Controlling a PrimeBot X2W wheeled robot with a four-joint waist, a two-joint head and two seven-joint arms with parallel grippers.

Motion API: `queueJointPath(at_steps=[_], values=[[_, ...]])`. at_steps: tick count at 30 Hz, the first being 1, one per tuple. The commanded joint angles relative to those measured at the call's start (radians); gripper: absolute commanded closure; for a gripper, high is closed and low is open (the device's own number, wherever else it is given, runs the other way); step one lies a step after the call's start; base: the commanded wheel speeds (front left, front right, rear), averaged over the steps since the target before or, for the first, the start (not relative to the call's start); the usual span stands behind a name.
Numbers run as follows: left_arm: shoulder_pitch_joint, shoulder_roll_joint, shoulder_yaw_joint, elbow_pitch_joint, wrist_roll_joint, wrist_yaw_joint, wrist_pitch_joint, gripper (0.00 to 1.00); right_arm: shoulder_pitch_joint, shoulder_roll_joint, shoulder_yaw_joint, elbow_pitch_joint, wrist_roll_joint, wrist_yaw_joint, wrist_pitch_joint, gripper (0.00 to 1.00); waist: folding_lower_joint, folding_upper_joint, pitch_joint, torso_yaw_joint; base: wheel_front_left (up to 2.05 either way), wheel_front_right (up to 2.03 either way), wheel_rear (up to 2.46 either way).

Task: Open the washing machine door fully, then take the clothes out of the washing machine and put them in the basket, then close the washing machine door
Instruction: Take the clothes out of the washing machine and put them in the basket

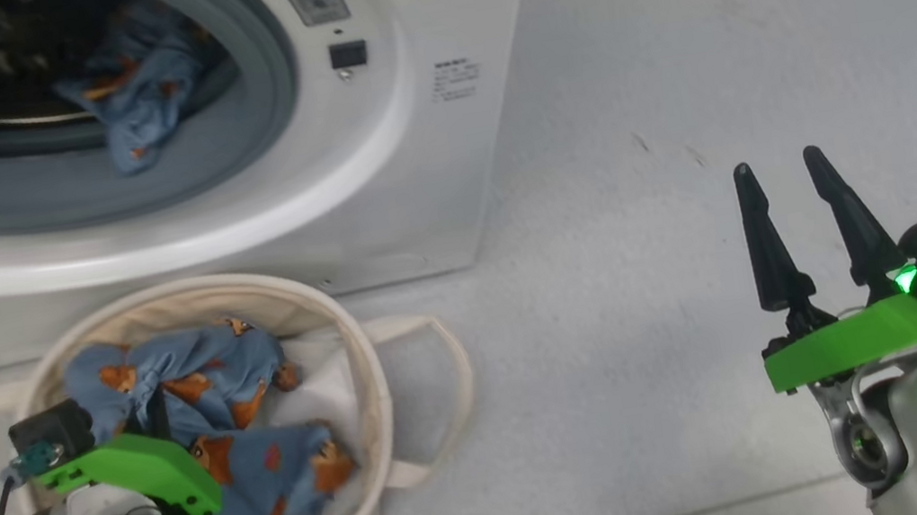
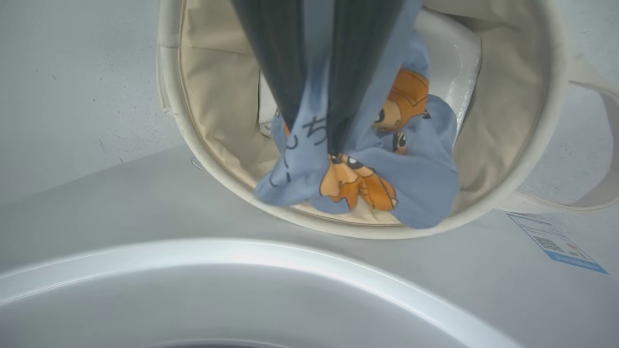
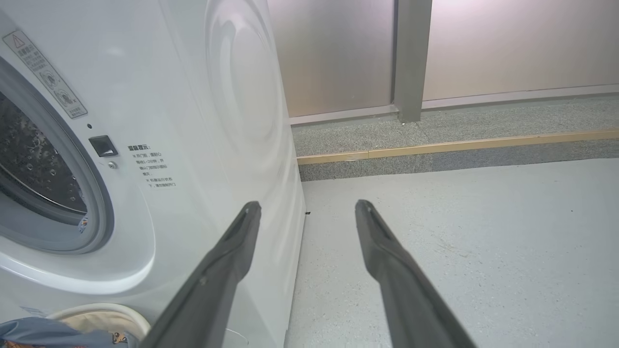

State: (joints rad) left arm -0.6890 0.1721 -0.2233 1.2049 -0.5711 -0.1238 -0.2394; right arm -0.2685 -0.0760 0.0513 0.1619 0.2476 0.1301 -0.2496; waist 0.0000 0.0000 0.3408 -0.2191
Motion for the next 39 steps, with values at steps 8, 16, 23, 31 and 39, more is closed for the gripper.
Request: queueJointPath(at_steps=[8, 16, 23, 31, 39], values=[[-0.053, 0.052, 0.024, 0.067, -0.047, -0.006, 0.04, 1.0, -0.034, -0.007, -0.009, -0.076, -0.01, 0.001, -0.012, 0.0, 0.0, 0.0, 0.122, -0.057, 0.0, 0.0, 0.0], [-0.057, 0.076, 0.006, 0.083, -0.035, 0.035, 0.071, 0.72, -0.041, -0.003, -0.03, -0.097, -0.015, 0.001, -0.012, 0.0, 0.0, 0.0, 0.169, -0.066, 0.0, 0.0, 0.0], [-0.063, 0.074, 0.002, 0.085, -0.039, 0.046, 0.053, 0.0, -0.044, 0.001, -0.029, -0.096, -0.018, 0.001, -0.012, 0.0, 0.0, 0.0, 0.159, -0.062, 0.0, 0.0, 0.0], [-0.07, 0.067, -0.043, 0.077, 0.002, 0.038, 0.001, 0.0, -0.036, 0.0, -0.02, -0.079, -0.017, 0.001, -0.012, 0.0, 0.0, 0.0, 0.1, -0.039, 0.0, 0.0, 0.0], [-0.033, 0.099, -0.012, -0.162, 0.082, 0.06, -0.022, 0.0, -0.012, -0.007, 0.002, -0.043, -0.015, 0.001, -0.012, 0.0, 0.0, 0.0, -0.009, 0.024, 0.0, 0.0, 0.0]])
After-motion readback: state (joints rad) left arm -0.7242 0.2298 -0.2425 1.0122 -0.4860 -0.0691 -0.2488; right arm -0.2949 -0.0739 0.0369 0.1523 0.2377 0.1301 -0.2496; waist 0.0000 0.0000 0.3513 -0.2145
